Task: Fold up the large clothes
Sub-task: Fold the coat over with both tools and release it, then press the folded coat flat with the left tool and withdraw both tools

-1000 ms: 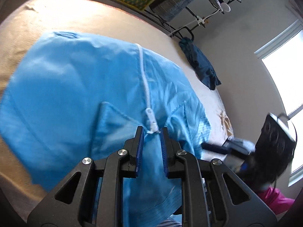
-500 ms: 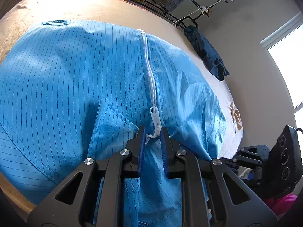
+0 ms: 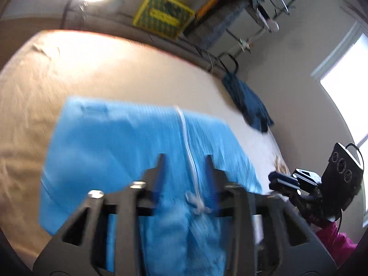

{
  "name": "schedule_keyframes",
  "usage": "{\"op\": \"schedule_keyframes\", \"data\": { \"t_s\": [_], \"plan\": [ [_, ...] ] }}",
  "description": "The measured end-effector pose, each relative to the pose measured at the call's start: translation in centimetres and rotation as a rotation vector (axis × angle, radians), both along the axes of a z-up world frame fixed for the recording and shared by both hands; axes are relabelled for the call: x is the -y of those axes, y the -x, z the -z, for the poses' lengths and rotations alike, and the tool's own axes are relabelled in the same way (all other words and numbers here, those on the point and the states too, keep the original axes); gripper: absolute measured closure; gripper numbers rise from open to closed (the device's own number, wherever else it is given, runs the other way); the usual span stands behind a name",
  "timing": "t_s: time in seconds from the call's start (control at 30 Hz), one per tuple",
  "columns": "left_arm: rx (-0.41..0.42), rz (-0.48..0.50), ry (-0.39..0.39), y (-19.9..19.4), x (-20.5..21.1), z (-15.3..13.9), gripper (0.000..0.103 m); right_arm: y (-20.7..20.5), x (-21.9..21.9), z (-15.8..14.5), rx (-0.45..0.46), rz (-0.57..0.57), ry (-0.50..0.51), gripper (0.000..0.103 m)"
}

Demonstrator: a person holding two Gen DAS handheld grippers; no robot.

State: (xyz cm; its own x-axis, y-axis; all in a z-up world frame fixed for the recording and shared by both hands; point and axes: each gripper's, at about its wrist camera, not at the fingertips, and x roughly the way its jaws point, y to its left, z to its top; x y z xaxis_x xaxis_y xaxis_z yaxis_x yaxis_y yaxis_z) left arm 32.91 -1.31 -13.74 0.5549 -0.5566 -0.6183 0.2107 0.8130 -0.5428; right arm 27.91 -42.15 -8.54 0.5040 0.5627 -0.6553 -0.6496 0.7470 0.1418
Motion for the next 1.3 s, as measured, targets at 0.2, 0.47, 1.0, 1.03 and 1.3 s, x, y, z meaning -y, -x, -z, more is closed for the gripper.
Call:
{"op": "schedule_keyframes", "data": {
  "t_s": [0.2, 0.47, 1.0, 1.03, 1.3],
  "plan": [
    [-0.004, -0.064, -0.046, -4.5, -1.6, 1.0, 0.056, -7.7, -1.8, 1.0, -0.031, 0.082, 0.019, 0.093],
    [-0.053, -0.033, -0.198, -8.0, 0.4, 6.4, 0.056, -13.0, -3.9, 6.0, -0.145, 0.112, 0.113, 0.093],
    [-0.004, -0.057, -0.181, -2.5, -2.8, 4.3, 0.057, -9.6, 1.5, 5.4, -0.252, 0.087, 0.013, 0.093],
    [-0.009, -0.054, -0.179, -1.7, -3.0, 4.4, 0.057, -8.8, 1.8, 5.4, -0.253, 0.079, 0.011, 0.093],
    [-0.137, -0.083, -0.101, 2.8, -5.3, 8.4, 0.057, -3.8, 4.6, 8.8, -0.33, 0.073, 0.026, 0.093]
  ]
}}
